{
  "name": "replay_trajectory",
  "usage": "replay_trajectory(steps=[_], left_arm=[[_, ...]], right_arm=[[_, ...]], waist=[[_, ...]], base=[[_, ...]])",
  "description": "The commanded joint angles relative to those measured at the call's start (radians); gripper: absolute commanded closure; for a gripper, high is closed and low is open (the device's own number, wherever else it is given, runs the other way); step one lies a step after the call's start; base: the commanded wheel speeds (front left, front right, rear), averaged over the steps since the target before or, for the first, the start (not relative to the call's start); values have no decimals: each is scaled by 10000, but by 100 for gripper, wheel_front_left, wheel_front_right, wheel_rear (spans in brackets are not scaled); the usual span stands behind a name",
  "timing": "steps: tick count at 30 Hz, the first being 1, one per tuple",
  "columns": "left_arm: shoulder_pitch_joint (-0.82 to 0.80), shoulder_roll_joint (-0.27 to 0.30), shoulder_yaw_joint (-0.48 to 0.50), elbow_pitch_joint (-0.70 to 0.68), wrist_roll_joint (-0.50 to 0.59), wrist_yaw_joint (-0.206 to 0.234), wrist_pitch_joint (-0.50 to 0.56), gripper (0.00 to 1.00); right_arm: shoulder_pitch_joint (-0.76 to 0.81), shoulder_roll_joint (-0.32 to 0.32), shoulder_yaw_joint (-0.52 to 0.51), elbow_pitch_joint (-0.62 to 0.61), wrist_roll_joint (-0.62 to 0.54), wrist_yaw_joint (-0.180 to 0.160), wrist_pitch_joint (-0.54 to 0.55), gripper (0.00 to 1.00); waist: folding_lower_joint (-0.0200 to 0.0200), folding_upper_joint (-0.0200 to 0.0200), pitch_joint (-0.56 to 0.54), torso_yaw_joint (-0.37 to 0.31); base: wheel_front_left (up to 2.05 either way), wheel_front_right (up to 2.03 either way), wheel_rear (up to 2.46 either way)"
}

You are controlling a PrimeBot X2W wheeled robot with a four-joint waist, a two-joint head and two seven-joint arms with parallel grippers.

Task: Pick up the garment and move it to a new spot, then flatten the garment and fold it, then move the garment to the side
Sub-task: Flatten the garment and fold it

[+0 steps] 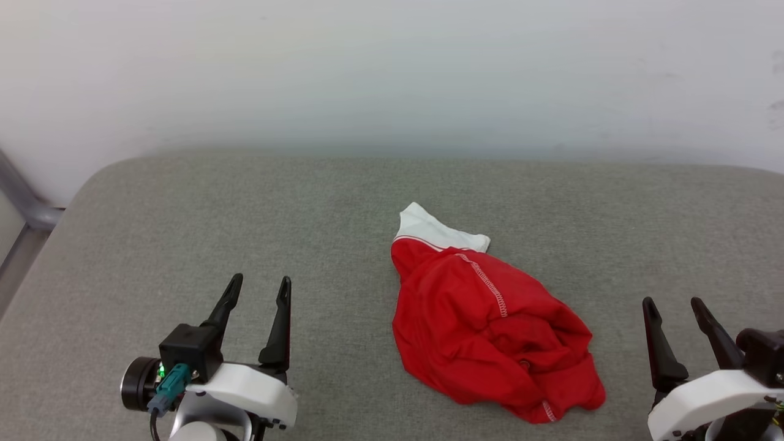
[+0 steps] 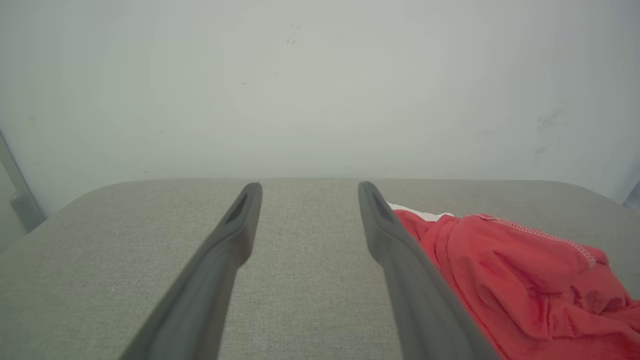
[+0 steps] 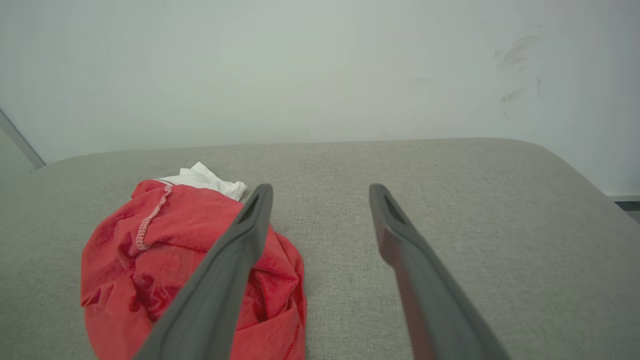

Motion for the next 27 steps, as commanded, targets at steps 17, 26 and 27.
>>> replay_trajectory(steps=[17,26,27], left_arm=[[-1477,-629,-11,-274,475,-706,-183,0],[-1615,-966,250,-172,772,-979,-185,0],[-1611,-990,295,-140,790,-1001,-180,0]], right_arm=[[-4167,-1300,1205,3558,635,-7,5953,0],[-4170,-1919,2155,4749,1203,-7,8248,33],[-4125,-1908,2214,4869,1330,-7,8377,73]], waist=[[0,-1,2327,1310],[0,-1,2591,1382],[0,-1,2596,1378]], base=[[0,0,0],[0,0,0],[0,0,0]])
